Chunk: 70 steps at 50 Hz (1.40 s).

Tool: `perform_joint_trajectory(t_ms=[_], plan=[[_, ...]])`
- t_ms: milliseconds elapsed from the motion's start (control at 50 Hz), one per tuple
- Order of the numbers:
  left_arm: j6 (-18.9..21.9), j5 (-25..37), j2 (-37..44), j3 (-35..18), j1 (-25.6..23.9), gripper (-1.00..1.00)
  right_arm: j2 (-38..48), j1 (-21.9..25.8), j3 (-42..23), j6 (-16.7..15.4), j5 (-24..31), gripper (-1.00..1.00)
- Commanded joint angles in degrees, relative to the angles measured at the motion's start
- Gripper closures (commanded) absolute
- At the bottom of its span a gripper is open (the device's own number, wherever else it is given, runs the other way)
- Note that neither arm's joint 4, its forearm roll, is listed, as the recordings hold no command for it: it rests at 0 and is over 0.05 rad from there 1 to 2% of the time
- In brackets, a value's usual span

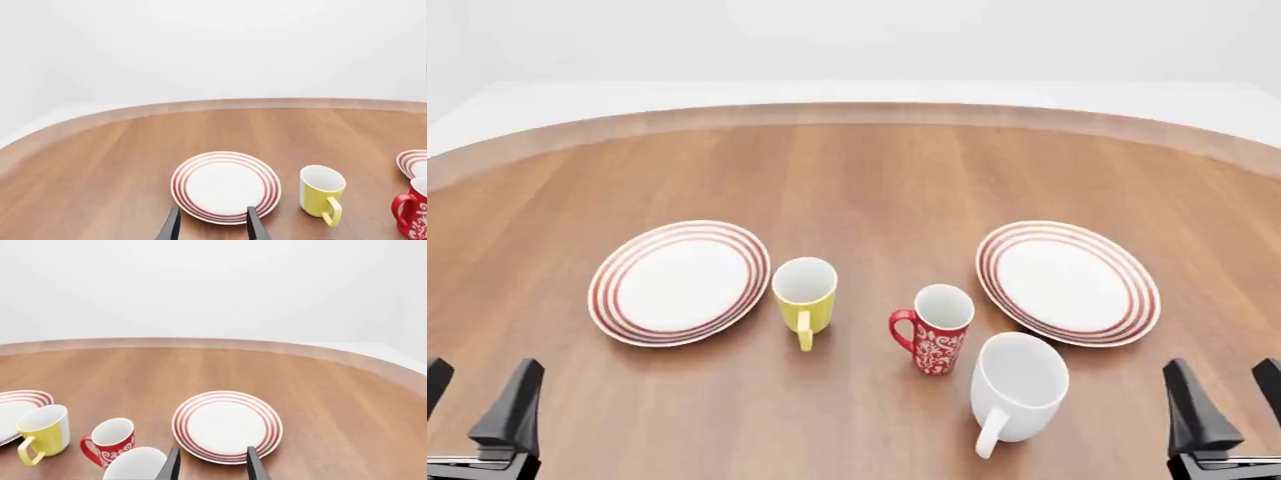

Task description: Put the red mug on the left plate.

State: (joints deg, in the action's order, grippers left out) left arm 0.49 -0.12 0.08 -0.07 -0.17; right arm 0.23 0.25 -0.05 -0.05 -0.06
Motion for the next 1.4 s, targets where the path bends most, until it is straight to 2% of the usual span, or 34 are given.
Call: perform_joint_trajectory(t_ms=[20, 340, 440, 540, 620, 660, 700, 840, 1100, 1240, 1400], plan=[[1.37, -0.31, 0.09, -0.16, -0.56, -1.0, 0.13, 0.66, -0.05, -0.13, 0.16, -1.0], [1.73, -0.23, 0.26, -0.08, -0.69, -1.0, 0.04, 1.0, 0.0, -0.55, 0.18, -1.0], [4.75, -0.66, 0.2, -0.01, -3.57, -1.0, -0.11, 1.18, -0.01, -0.98, 0.05, -1.0], [5.37, -0.65, 0.68, -0.27, -4.75, -1.0, -0.16, 1.35, -0.03, -1.24, -0.18, -1.0], [6.78, -3.74, 5.18, -0.34, -6.03, -1.0, -0.12, 0.76, -0.02, -1.17, -0.25, -1.0], [4.78, -5.85, 8.62, -0.86, -6.46, -1.0, -0.11, 0.13, -0.05, -0.87, -0.38, -1.0], [6.26, -7.79, 10.87, -1.1, -7.61, -1.0, -0.09, 0.18, -0.06, -0.81, -0.29, -1.0], [7.02, -12.61, 18.92, -4.42, -9.24, -1.0, 0.02, 0.2, -0.05, -0.76, -0.31, -1.0], [9.9, -17.66, 28.66, -9.6, -13.19, -1.0, 0.11, 0.32, -0.06, -0.67, -0.23, -1.0], [12.84, -22.94, 37.42, -12.07, -16.11, -1.0, 0.44, 0.34, -0.06, -0.68, -0.38, -1.0], [14.21, -23.83, 42.69, -15.43, -18.32, -1.0, 0.57, 0.48, -0.05, -1.13, -0.4, -1.0]])
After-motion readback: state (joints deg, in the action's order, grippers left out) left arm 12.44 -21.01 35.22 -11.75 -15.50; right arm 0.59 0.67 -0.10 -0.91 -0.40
